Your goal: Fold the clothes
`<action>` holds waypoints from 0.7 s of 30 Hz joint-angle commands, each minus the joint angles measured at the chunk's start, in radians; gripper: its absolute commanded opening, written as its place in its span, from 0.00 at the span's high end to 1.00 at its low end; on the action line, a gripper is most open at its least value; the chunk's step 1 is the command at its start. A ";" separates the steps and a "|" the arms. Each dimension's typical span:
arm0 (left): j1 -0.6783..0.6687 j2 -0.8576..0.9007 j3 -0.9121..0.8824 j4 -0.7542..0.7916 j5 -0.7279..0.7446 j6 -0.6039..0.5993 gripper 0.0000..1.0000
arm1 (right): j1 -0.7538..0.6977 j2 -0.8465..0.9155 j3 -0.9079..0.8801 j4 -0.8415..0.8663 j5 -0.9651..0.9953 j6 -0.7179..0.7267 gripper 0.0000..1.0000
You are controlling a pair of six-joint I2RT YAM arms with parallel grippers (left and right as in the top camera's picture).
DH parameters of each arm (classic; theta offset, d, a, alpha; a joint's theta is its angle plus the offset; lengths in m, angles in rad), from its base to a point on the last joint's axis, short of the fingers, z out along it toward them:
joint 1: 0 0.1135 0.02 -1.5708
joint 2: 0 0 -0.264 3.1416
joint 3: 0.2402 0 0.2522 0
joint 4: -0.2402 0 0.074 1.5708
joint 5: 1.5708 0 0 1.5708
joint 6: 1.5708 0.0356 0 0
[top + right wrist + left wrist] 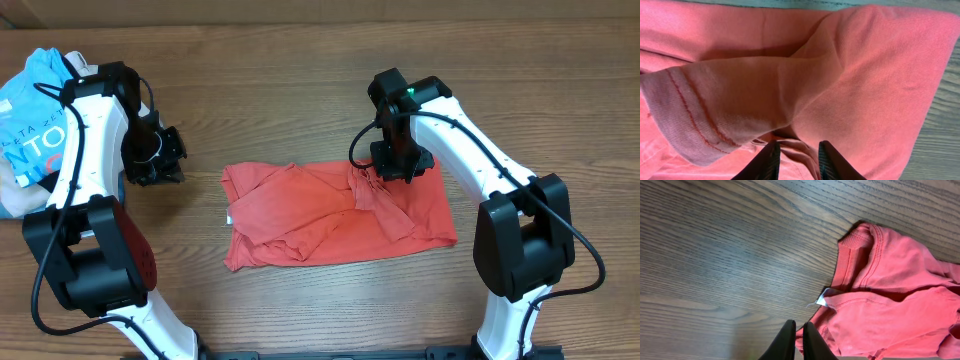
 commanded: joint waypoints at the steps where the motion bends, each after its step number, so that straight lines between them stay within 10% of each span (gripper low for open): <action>1: -0.007 -0.026 0.018 0.000 0.005 0.031 0.89 | -0.004 0.003 -0.022 0.019 -0.011 -0.003 0.71; 13: -0.007 -0.026 0.018 -0.006 0.005 0.031 0.89 | -0.004 0.003 -0.060 0.326 -0.176 -0.003 0.63; 21: -0.007 -0.026 0.018 -0.010 0.005 0.038 0.89 | -0.026 -0.016 -0.039 0.203 -0.056 0.010 0.67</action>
